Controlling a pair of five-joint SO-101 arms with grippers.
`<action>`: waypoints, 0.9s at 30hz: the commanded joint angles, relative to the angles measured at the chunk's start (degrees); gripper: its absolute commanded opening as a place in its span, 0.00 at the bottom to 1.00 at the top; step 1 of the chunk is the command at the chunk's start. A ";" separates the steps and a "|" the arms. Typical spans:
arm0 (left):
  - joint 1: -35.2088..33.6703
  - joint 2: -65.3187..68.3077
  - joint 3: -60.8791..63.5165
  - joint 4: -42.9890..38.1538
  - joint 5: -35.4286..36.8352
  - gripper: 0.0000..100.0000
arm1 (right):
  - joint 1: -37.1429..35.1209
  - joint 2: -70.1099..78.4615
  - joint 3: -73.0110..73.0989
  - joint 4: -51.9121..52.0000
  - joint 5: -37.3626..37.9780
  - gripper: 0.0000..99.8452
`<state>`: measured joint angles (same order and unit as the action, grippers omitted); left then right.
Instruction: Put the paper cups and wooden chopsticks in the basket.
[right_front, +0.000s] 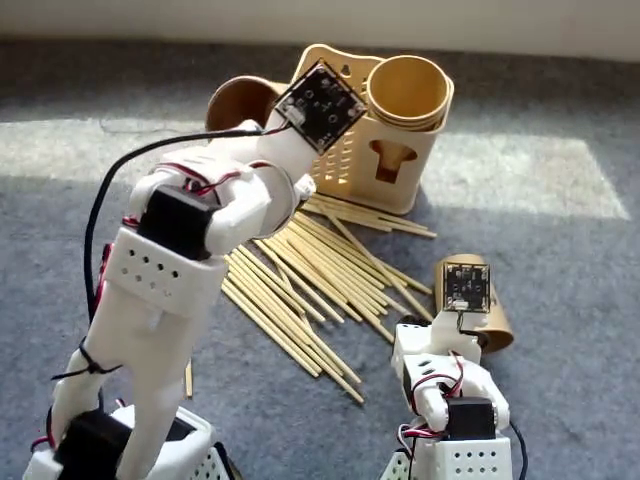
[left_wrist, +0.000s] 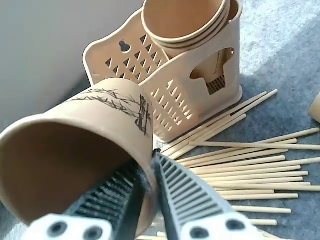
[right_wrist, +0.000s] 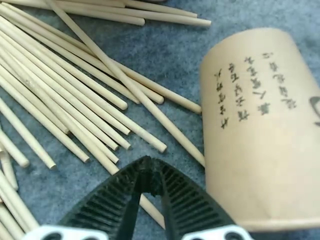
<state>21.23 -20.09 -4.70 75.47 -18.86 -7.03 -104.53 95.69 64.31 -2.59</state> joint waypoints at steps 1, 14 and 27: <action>3.47 4.09 -8.66 -1.05 0.18 0.01 | 0.75 -0.75 7.96 -1.63 0.26 0.01; 7.25 15.96 -20.97 -7.38 0.18 0.01 | 3.21 -0.75 7.96 -3.38 0.26 0.01; 9.63 23.25 -21.76 -13.01 0.18 0.01 | 3.21 -0.75 7.96 -3.47 0.26 0.01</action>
<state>29.85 3.12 -23.34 63.69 -18.86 -4.31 -104.53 95.69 62.29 -2.59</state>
